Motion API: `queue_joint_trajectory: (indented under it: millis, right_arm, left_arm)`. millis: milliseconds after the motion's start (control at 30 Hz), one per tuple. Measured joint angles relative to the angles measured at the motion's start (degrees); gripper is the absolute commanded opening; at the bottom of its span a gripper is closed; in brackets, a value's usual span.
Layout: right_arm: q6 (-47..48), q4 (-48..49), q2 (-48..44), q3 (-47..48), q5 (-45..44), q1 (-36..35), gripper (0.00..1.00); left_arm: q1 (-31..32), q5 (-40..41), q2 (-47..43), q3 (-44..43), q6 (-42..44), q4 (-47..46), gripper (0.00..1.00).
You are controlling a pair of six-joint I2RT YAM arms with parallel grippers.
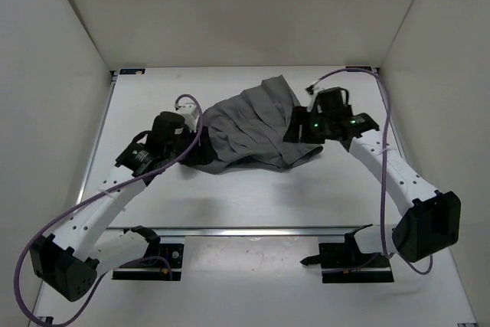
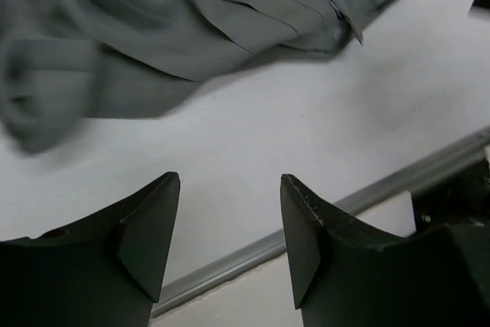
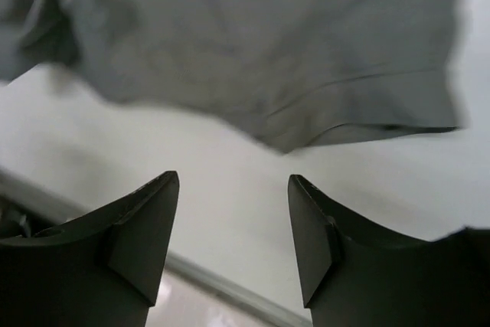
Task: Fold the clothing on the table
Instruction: Move the skirt to the center of the board, then flatten the skirt out
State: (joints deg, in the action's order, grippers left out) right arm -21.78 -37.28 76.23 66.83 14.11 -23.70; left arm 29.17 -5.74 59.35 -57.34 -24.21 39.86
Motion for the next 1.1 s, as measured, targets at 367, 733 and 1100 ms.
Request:
queue_joint_trajectory:
  millis: [367,733,1100]
  right_arm:
    - [11.69,1.18,18.97,3.39,-6.16,15.08,0.6]
    - [15.3,3.87,20.09,1.77,-11.34,-1.27,0.62]
    - [12.98,8.72,12.26,-3.43,-24.41,-8.98,0.66]
  left_arm:
    - [5.03,-3.91,15.02,2.36,-7.04,-7.21,0.68]
    - [4.11,-4.61,18.01,5.51,-8.83,-9.9,0.69]
    - [2.05,-5.86,16.09,8.26,-8.79,-9.86,0.69]
